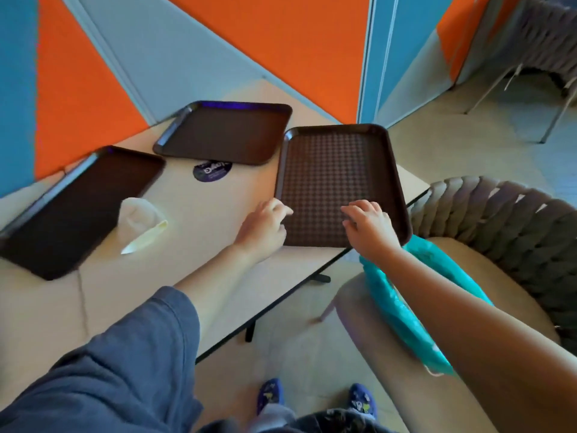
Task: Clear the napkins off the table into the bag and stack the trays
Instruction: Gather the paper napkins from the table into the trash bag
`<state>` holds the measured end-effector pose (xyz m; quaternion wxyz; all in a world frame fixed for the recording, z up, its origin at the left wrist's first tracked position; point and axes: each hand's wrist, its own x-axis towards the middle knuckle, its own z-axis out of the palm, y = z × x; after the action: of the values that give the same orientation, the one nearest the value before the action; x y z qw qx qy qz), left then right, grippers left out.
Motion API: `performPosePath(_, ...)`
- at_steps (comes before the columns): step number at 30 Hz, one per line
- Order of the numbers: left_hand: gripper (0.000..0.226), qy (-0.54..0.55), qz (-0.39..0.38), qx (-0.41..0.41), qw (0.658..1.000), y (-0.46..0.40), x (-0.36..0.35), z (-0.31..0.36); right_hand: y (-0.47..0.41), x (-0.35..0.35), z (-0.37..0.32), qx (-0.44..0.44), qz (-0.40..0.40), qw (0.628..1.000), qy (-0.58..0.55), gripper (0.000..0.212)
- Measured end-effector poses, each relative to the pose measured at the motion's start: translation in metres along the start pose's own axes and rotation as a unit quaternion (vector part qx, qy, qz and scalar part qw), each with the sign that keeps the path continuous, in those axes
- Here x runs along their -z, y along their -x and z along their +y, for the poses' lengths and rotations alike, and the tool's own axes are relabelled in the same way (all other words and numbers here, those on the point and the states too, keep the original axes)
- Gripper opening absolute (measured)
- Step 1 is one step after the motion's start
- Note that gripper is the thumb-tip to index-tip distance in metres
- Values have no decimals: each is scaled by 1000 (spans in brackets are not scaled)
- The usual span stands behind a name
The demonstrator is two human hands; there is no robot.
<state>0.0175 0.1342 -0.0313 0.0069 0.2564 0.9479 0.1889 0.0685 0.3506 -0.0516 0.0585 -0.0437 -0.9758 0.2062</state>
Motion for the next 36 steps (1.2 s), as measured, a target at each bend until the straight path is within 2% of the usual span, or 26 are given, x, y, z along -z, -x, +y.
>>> performPosePath(6, 39, -78, 10, 128, 989, 54, 50, -119, -22, -47, -104, 59, -57, 996, -22, 36)
performPosePath(12, 49, -139, -10, 200, 970, 97, 70, -211, -32, -94, -193, 97, -120, 987, -35, 46)
performPosePath(18, 35, -166, -81, 272, 944, 110, 72, -261, -34, -129, -236, 115, -127, 985, -16, 47)
performPosePath(21, 44, -121, -134, 312, 933, 109, 73, -273, -36, -139, -247, 119, -124, 985, -12, 47)
performPosePath(23, 49, -92, -110, 301, 943, 109, 73, -276, -38, -141, -249, 115, -124, 986, -5, 47)
performPosePath(29, 49, -88, 33, 201, 975, 96, 80, -275, -40, -138, -251, 98, -120, 988, 7, 47)
performPosePath(32, 51, -30, 82, 157, 984, 83, 83, -272, -42, -133, -249, 92, -113, 989, 5, 47)
performPosePath(36, 47, 70, 136, 158, 976, 64, 84, -258, -44, -120, -240, 81, -93, 992, 2, 47)
